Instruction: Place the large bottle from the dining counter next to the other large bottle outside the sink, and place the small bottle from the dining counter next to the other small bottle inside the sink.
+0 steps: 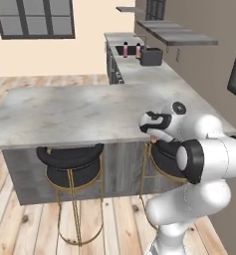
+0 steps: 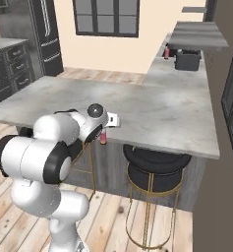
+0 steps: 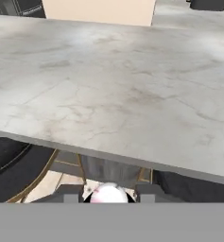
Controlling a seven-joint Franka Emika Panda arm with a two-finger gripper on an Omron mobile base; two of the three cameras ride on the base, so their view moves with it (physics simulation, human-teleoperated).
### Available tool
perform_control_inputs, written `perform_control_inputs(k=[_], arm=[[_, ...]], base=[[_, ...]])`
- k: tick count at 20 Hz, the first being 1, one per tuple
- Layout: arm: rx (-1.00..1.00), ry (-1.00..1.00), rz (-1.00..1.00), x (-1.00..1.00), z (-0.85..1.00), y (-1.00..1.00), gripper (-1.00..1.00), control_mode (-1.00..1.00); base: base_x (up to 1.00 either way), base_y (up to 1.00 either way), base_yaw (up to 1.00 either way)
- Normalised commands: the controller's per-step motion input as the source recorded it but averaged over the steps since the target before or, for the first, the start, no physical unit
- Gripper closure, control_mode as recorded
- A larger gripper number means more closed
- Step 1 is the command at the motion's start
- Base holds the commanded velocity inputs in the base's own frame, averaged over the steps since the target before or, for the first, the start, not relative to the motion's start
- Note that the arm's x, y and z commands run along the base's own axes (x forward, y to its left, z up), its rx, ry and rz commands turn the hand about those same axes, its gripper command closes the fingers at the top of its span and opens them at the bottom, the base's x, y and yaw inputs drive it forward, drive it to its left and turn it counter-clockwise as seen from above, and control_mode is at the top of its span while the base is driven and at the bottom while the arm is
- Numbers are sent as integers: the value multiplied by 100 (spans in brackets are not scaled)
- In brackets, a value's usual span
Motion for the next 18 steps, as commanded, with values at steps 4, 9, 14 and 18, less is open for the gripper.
perform_control_inputs(k=[4,9,14,18], arm=[[0,0,0,0,0,0,100,100],[0,0,0,0,0,0,100,100],[0,0,0,0,0,0,100,100],[0,0,0,0,0,0,100,100]], base=[[-1,83,0],[9,100,0],[10,100,0],[14,100,0]])
